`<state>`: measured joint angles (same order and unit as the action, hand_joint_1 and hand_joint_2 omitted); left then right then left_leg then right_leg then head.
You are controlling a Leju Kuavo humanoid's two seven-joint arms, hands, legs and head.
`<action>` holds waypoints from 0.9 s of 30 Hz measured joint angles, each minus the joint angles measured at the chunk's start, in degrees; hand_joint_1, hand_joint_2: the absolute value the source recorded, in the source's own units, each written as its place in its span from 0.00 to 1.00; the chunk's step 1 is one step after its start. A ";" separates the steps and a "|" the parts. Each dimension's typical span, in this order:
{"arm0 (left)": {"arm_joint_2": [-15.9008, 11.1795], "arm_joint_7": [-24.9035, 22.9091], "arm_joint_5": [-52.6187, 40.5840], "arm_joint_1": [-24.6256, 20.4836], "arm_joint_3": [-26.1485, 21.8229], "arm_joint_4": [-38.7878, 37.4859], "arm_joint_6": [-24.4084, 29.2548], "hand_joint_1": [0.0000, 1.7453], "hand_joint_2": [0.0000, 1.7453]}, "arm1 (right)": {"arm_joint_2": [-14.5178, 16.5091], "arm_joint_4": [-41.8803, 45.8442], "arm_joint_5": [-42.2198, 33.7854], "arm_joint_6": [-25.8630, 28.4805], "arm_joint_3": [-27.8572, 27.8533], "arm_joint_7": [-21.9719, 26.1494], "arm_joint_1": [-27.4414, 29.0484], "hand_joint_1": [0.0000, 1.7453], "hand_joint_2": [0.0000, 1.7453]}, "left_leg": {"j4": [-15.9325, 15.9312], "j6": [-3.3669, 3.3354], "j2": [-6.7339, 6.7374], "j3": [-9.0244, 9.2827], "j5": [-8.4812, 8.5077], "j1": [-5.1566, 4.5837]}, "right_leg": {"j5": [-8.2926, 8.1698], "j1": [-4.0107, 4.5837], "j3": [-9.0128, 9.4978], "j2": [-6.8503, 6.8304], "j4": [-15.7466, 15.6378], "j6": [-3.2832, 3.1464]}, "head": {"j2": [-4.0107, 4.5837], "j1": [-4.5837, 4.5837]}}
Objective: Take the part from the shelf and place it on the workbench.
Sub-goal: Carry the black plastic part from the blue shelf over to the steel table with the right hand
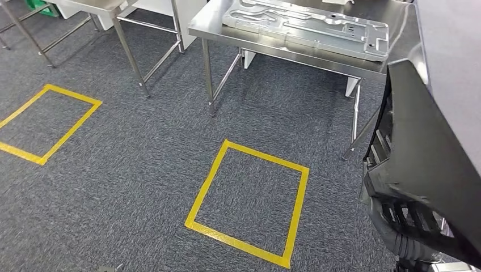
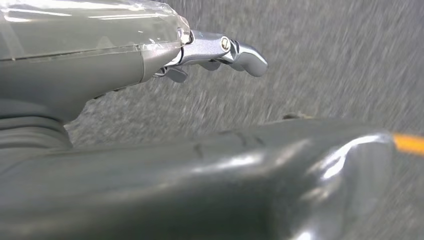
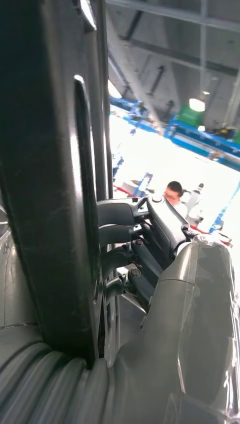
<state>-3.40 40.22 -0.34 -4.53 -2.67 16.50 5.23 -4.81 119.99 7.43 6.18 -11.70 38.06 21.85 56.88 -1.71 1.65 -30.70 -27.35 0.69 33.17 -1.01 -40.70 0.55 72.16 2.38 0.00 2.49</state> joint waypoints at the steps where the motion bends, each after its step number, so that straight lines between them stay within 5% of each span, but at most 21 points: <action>1: -0.01 -0.01 0.04 0.21 -0.09 -0.22 -0.42 0.00 0.00 | -0.16 0.01 -0.05 0.05 0.04 -0.04 -0.02 1.00 1.00 | 0.04 -0.01 0.88 0.00 -0.10 -0.07 | 0.01 -0.10 -0.57 -0.30 1.27 0.13 | 0.00 0.00; 3: 0.00 -0.01 0.09 0.29 -0.20 -0.55 -0.64 0.00 0.00 | -0.39 0.16 -0.05 0.29 0.07 -0.25 0.03 1.00 1.00 | 0.18 0.14 2.35 0.13 -0.38 -0.10 | -2.77 -0.20 1.70 -1.08 -2.66 0.16 | 0.00 0.01; 5: 0.01 0.00 0.22 0.39 -0.32 -0.74 -0.63 0.00 0.00 | -0.42 0.56 0.42 1.08 0.19 -1.05 -0.05 1.00 1.00 | 0.30 0.65 3.43 0.44 -0.90 -0.25 | -5.47 0.13 6.08 -3.74 -10.38 -0.32 | 0.00 0.01; 7: 0.01 0.00 0.41 0.73 -0.60 -0.81 -0.70 0.00 0.00 | -0.31 0.91 1.25 2.58 0.42 -2.36 -0.01 1.00 1.00 | 0.30 1.43 4.26 0.86 -1.61 -0.43 | -5.77 0.62 8.20 -5.30 -14.09 -1.12 | 0.00 0.01; 9: 0.02 0.01 0.46 1.17 -0.87 -0.71 -0.80 0.00 0.00 | -0.08 1.10 1.86 4.22 0.61 -3.33 0.17 1.00 1.00 | 0.12 2.17 5.10 1.50 -2.20 -0.45 | -5.30 0.65 8.42 -4.27 -14.32 -1.99 | 0.00 0.01; 12: 0.08 0.09 0.43 2.03 -1.21 -0.43 -0.77 0.00 0.00 | 0.25 1.61 2.30 5.91 0.98 -4.06 -0.52 1.00 1.00 | 3.86 3.06 1.92 0.57 -3.96 -0.19 | -5.15 0.15 9.49 -2.92 -14.86 -3.10 | 0.00 0.04; 13: 0.08 0.10 0.42 2.43 -1.39 -0.40 -0.72 0.00 0.00 | 0.30 1.72 2.40 6.32 1.13 -4.63 -1.25 1.00 1.00 | 7.46 3.20 0.23 -1.35 -5.35 -0.06 | -4.93 0.16 9.84 -2.54 -14.90 -3.34 | 0.00 0.04; 15: 0.09 0.08 0.36 3.32 -1.74 -0.40 -0.68 0.00 0.00 | 0.07 1.65 2.53 7.04 1.33 -6.68 -3.34 1.00 1.00 | 15.65 3.38 -1.13 -6.60 -7.77 0.01 | -4.23 0.22 10.62 -1.45 -14.89 -3.64 | 0.00 0.05; 17: 0.10 0.05 0.27 3.91 -1.97 -0.40 -0.70 0.00 0.00 | -0.78 1.28 2.54 7.44 1.37 -8.88 -5.57 1.00 1.00 | 17.84 3.42 -1.28 -9.52 -6.02 0.02 | -3.27 0.23 11.83 -0.37 -14.88 -3.51 | 0.00 0.05; 19: 0.09 0.04 0.25 4.08 -2.15 -0.39 -0.70 0.00 0.00 | -1.85 0.84 2.50 7.52 1.31 -10.08 -7.34 1.00 1.00 | 11.34 3.20 -1.27 -8.27 -0.31 0.03 | -1.97 0.14 13.56 0.25 -14.88 -3.14 | 0.00 0.05; 21: 0.08 0.03 0.25 4.09 -2.34 -0.41 -0.70 0.00 0.00 | -2.68 0.53 2.29 7.50 1.23 -10.70 -8.53 1.00 1.00 | 5.14 2.57 -1.31 -5.97 2.64 -0.25 | -0.65 0.24 14.86 0.56 -14.88 -2.43 | 0.00 0.05; 25: 0.14 0.05 0.26 3.80 -2.63 -0.43 -0.70 0.00 0.00 | -5.37 -0.33 0.63 6.95 0.85 -13.35 -11.09 1.00 1.00 | 2.44 0.53 -1.47 -3.94 1.13 -0.51 | -1.17 0.26 14.98 0.60 -13.43 -0.73 | 0.00 0.01; 27: 0.18 0.06 0.26 3.61 -2.89 -0.44 -0.70 0.00 0.00 | -6.90 -1.28 -0.23 6.53 0.58 -14.55 -13.17 1.00 1.00 | 1.27 -0.28 -1.48 -2.20 0.55 -0.32 | -2.74 0.19 11.54 0.15 -7.75 -0.19 | 0.00 -0.01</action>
<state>-3.22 40.28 -0.08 -0.91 -5.56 16.06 4.53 -11.70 118.71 7.20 12.71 -11.12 23.51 8.68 58.16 -1.99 0.18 -32.90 -26.80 0.38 30.43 -0.83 -29.16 0.69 64.41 2.18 0.00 2.48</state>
